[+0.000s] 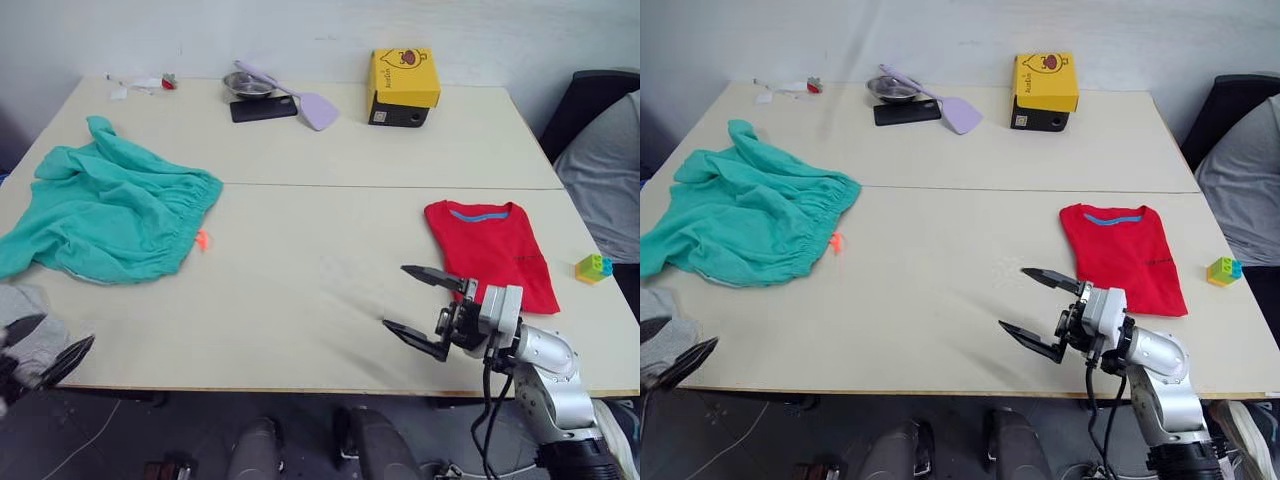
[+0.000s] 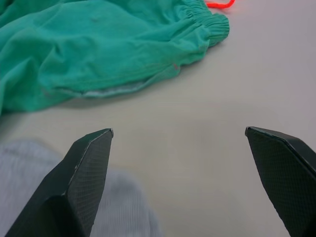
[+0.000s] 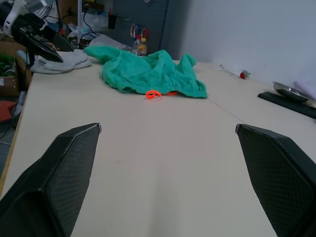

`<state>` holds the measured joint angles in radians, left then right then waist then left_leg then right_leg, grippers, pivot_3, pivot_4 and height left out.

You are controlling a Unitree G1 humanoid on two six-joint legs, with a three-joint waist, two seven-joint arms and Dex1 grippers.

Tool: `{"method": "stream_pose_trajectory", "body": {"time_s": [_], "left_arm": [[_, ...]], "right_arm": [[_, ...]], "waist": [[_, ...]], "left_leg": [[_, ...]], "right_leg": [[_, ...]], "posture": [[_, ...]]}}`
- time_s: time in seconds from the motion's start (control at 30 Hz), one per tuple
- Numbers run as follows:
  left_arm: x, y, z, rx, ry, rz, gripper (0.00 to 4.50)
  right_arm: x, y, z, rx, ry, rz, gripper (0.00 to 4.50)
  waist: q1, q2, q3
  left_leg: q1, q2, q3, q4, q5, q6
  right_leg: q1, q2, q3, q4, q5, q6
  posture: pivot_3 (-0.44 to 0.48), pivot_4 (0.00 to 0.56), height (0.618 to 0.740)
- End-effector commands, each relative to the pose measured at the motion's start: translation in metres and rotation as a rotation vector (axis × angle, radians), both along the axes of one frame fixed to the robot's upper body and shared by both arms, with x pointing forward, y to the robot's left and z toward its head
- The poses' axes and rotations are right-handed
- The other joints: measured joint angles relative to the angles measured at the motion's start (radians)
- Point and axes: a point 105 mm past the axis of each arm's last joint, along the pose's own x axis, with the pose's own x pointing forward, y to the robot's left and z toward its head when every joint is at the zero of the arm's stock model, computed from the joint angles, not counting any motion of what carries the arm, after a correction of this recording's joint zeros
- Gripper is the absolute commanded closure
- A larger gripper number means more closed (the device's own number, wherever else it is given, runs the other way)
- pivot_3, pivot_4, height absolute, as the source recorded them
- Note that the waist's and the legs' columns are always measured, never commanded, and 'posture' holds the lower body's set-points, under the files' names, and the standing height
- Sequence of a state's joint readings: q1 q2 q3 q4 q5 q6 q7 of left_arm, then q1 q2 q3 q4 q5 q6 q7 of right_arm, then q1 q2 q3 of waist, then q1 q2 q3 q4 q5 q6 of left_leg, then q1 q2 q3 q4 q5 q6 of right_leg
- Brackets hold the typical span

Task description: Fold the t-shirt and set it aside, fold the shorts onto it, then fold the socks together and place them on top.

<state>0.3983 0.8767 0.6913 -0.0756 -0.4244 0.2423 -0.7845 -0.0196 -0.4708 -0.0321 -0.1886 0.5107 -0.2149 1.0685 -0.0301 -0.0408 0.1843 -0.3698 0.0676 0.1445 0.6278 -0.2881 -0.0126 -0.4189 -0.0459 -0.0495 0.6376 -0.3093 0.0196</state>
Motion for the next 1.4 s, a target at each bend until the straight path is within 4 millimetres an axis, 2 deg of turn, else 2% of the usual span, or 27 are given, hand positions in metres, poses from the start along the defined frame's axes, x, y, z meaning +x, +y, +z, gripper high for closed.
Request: {"method": "stream_pose_trajectory", "body": {"time_s": [0.03,0.2,0.33,0.43,0.53,0.73,0.8,0.93,1.1,1.27,1.4], "left_arm": [[0.020,-0.001,-0.002,0.143,0.051,-0.013,0.00],[0.060,0.003,0.003,0.222,0.016,-0.034,0.00],[0.075,0.008,-0.002,0.254,0.056,-0.046,0.00],[0.085,0.010,-0.007,0.259,0.083,-0.048,0.00],[0.093,0.010,-0.009,0.278,0.091,-0.066,0.56],[0.112,-0.003,-0.003,0.231,0.065,-0.142,2.50],[0.121,-0.027,0.007,0.166,0.010,-0.236,3.13],[0.134,-0.097,0.029,0.129,-0.093,-0.529,4.44],[0.131,-0.187,0.031,0.090,-0.087,-0.867,4.48],[0.114,-0.271,0.023,0.003,-0.075,-1.136,4.48],[0.100,-0.300,0.007,-0.053,0.002,-1.223,4.48]], "right_arm": [[-0.001,0.006,0.009,0.001,-0.060,-0.003,0.03],[0.010,0.006,0.010,-0.001,-0.080,-0.032,0.03],[0.011,0.007,0.005,-0.043,-0.034,-0.018,0.03],[0.015,0.002,0.009,-0.032,-0.027,-0.054,0.03],[0.014,0.005,0.011,-0.039,-0.026,-0.044,0.00],[0.011,0.013,0.009,-0.059,-0.018,-0.038,0.00],[0.012,0.011,0.008,-0.077,-0.010,-0.043,0.00],[0.015,0.004,0.006,-0.108,0.007,-0.058,0.00],[0.019,-0.002,0.009,-0.141,0.014,-0.060,0.00],[0.013,-0.016,0.009,-0.195,0.041,-0.063,0.00],[0.009,-0.026,0.008,-0.228,0.061,-0.072,0.00]], "waist": [[-0.005,0.001,0.000],[-0.006,0.001,0.000],[-0.010,0.001,0.000],[-0.006,0.001,0.000],[-0.004,0.001,0.000],[0.001,0.001,0.000],[0.002,0.001,0.000],[0.008,-0.001,-0.001],[0.006,-0.001,-0.001],[0.003,-0.001,-0.001],[-0.002,-0.001,0.000]], "left_leg": [[0.000,0.000,0.001,-0.001,0.000,0.000],[-0.002,0.001,0.002,-0.003,0.003,0.000],[-0.001,0.003,0.003,-0.002,0.004,-0.001],[-0.001,0.003,0.003,0.002,0.005,-0.001],[0.001,0.002,0.003,0.003,0.006,-0.001],[0.001,0.002,0.002,0.003,0.010,-0.003],[0.001,0.002,0.002,0.003,0.011,-0.002],[-0.001,0.001,0.002,0.004,0.011,-0.002],[-0.002,-0.001,0.003,0.007,0.011,-0.002],[-0.001,0.000,0.003,0.008,0.013,-0.005],[-0.001,0.000,0.003,0.009,0.014,-0.007]], "right_leg": [[-0.001,0.000,0.000,0.000,-0.001,-0.001],[-0.009,0.002,0.000,0.008,-0.004,-0.005],[-0.009,0.004,0.000,0.012,-0.004,-0.006],[-0.009,0.004,0.001,0.016,-0.005,-0.007],[-0.009,0.003,0.001,0.018,-0.004,-0.006],[-0.009,0.003,0.000,0.021,-0.004,-0.007],[-0.009,0.003,0.000,0.021,-0.004,-0.007],[-0.009,0.003,0.000,0.021,-0.004,-0.007],[-0.008,0.002,0.001,0.021,-0.002,-0.004],[-0.008,0.004,0.003,0.021,-0.002,-0.003],[-0.008,0.006,0.003,0.022,-0.003,-0.001]], "posture": [[0.000,0.150,0.740],[0.000,0.150,0.740],[0.000,0.150,0.740],[0.000,0.150,0.740],[0.000,0.150,0.740],[0.000,0.150,0.740],[0.000,0.150,0.740],[0.000,0.150,0.740],[0.000,0.150,0.740],[0.000,0.150,0.740],[0.000,0.150,0.740]]}}
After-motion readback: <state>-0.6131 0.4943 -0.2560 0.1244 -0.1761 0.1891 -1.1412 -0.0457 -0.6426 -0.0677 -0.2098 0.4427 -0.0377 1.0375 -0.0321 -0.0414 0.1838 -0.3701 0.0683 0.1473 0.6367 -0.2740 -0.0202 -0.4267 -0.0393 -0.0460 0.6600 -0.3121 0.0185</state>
